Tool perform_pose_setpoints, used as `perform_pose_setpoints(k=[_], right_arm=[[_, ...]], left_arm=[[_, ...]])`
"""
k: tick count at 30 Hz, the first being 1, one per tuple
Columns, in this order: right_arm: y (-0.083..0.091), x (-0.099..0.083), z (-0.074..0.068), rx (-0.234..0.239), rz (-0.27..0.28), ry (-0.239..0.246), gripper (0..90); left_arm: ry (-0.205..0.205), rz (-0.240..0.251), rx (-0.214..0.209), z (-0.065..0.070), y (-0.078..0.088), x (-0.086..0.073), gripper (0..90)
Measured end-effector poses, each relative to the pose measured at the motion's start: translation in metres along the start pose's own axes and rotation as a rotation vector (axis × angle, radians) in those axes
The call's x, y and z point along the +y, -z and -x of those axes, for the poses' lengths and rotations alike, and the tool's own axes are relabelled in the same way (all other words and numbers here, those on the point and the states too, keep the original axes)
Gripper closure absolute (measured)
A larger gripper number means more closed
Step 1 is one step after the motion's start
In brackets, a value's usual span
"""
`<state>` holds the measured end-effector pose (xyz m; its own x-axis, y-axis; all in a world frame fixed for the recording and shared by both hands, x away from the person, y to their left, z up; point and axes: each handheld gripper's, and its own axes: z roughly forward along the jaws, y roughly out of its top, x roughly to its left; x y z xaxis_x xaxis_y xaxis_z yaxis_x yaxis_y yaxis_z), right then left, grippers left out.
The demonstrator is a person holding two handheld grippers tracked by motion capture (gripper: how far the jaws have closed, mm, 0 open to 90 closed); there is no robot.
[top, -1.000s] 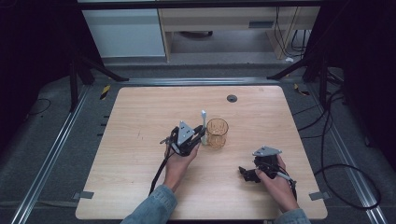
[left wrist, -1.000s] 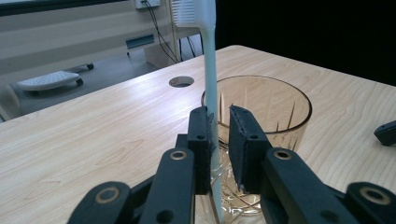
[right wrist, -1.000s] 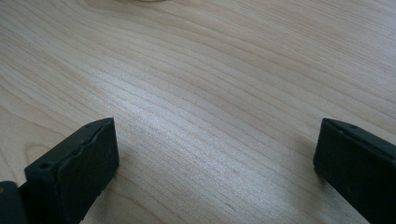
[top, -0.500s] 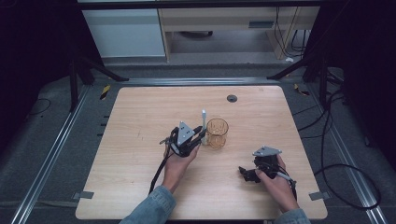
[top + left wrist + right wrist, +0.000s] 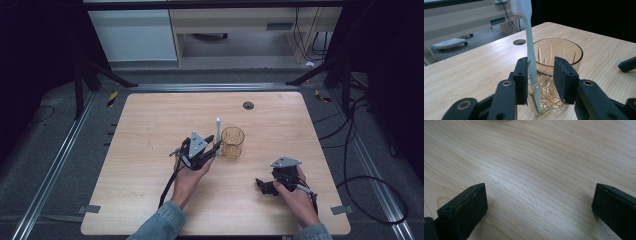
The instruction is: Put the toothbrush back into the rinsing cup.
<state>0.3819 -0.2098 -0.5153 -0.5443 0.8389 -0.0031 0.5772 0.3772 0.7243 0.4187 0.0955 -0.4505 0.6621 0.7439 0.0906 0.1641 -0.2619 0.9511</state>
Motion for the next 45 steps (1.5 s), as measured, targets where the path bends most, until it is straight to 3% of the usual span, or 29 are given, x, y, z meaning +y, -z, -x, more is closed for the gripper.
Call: perform_pose_setpoints(k=[9, 15, 23, 25, 32, 42, 45], right_arm=[[0.000, 0.000, 0.000, 0.000, 0.000, 0.001, 0.4], [0.000, 0.000, 0.000, 0.000, 0.000, 0.001, 0.4], [0.000, 0.000, 0.000, 0.000, 0.000, 0.001, 0.4], [0.000, 0.000, 0.000, -0.001, 0.000, 0.001, 0.4], [0.000, 0.000, 0.000, 0.000, 0.000, 0.001, 0.4], [0.000, 0.000, 0.000, -0.001, 0.000, 0.001, 0.4], [0.000, 0.000, 0.000, 0.000, 0.001, 0.001, 0.4]], left_arm=[[-0.003, -0.053, -0.029, 0.002, 0.005, 0.001, 38.4], [-0.019, -0.050, -0.031, 0.004, 0.012, 0.004, 30.7], [-0.029, -0.095, -0.060, 0.007, 0.015, 0.001, 18.6], [-0.048, -0.111, -0.065, 0.008, 0.016, 0.000, 16.0], [-0.079, -0.165, -0.087, 0.012, 0.021, -0.007, 11.4], [-0.077, -0.239, -0.086, 0.006, 0.031, -0.018, 10.8], [-0.073, -0.238, -0.079, 0.003, 0.034, -0.020, 10.8]])
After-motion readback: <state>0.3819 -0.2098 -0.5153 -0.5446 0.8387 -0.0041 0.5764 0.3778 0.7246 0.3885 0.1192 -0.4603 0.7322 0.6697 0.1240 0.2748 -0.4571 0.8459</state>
